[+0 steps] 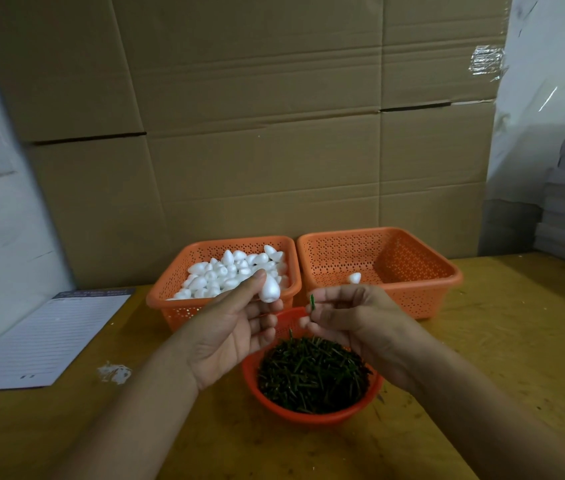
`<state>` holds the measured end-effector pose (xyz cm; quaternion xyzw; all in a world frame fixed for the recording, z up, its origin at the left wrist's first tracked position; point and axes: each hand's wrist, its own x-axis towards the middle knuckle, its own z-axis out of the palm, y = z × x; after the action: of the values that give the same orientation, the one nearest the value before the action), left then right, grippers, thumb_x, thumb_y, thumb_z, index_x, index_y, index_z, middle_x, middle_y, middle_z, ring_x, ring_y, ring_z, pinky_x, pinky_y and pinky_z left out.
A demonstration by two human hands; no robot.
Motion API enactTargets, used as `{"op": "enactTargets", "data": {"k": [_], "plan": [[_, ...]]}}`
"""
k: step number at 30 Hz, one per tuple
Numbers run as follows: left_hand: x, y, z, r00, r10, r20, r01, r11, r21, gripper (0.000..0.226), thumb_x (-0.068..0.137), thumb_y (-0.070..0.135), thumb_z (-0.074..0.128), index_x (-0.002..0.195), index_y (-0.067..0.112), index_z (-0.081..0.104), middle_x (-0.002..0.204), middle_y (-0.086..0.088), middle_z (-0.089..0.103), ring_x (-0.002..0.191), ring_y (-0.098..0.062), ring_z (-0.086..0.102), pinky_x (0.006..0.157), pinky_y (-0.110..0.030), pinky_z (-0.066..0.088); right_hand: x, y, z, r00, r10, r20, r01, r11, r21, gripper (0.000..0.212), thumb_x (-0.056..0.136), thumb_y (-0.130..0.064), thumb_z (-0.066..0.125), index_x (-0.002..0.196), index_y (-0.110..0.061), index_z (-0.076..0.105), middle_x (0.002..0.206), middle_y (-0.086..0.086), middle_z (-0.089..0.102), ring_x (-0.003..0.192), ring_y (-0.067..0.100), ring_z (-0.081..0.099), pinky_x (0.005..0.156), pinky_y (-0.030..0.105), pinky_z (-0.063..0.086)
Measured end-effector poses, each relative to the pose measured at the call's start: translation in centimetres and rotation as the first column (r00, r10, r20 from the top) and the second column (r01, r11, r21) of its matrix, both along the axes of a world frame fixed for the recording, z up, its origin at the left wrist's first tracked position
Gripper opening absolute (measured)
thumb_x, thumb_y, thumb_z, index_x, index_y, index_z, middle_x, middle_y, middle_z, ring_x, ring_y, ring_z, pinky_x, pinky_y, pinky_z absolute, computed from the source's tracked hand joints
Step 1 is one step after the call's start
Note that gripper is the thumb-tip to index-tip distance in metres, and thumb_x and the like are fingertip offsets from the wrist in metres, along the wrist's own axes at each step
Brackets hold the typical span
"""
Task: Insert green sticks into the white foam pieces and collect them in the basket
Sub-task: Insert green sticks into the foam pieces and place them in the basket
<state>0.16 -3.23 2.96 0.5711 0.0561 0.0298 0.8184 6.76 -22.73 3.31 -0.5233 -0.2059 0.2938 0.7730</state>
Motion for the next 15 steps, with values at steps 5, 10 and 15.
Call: {"op": "enactTargets", "data": {"k": [5,10,15], "plan": [[0.0,0.1,0.0,1.0,-0.005,0.006,0.005,1.0,0.0,0.042,0.078,0.043,0.073,0.107,0.014,0.064,0.083,-0.005,0.071,0.065,-0.01,0.063,0.057,-0.024,0.055,-0.4,0.1,0.0,0.992,-0.036,0.121,0.045,0.996,-0.073,0.012,0.084,0.003,0.07,0.09,-0.007,0.072,0.086,0.018,0.074,0.075,0.022,0.072,0.061,0.022,0.058],[0.0,0.1,0.0,1.0,-0.011,0.017,0.01,1.0,0.007,0.043,0.08,0.04,0.072,0.113,0.013,0.065,0.091,-0.007,0.074,0.068,-0.011,0.066,0.057,-0.023,0.055,-0.9,0.4,0.0,0.99,-0.05,0.135,0.056,0.998,-0.037,0.019,0.079,0.001,0.072,0.098,-0.001,0.07,0.087,0.018,0.074,0.077,0.023,0.074,0.066,0.022,0.059],[0.0,0.1,0.0,1.0,0.005,0.003,-0.005,1.0,0.027,0.047,0.078,0.039,0.072,0.117,0.015,0.064,0.095,-0.007,0.074,0.069,-0.01,0.067,0.057,-0.022,0.054,-1.2,0.5,-0.1,0.991,-0.042,0.124,0.05,0.997,-0.064,0.017,0.083,0.007,0.069,0.099,0.001,0.073,0.093,0.019,0.075,0.081,0.022,0.074,0.068,0.022,0.059]]}}
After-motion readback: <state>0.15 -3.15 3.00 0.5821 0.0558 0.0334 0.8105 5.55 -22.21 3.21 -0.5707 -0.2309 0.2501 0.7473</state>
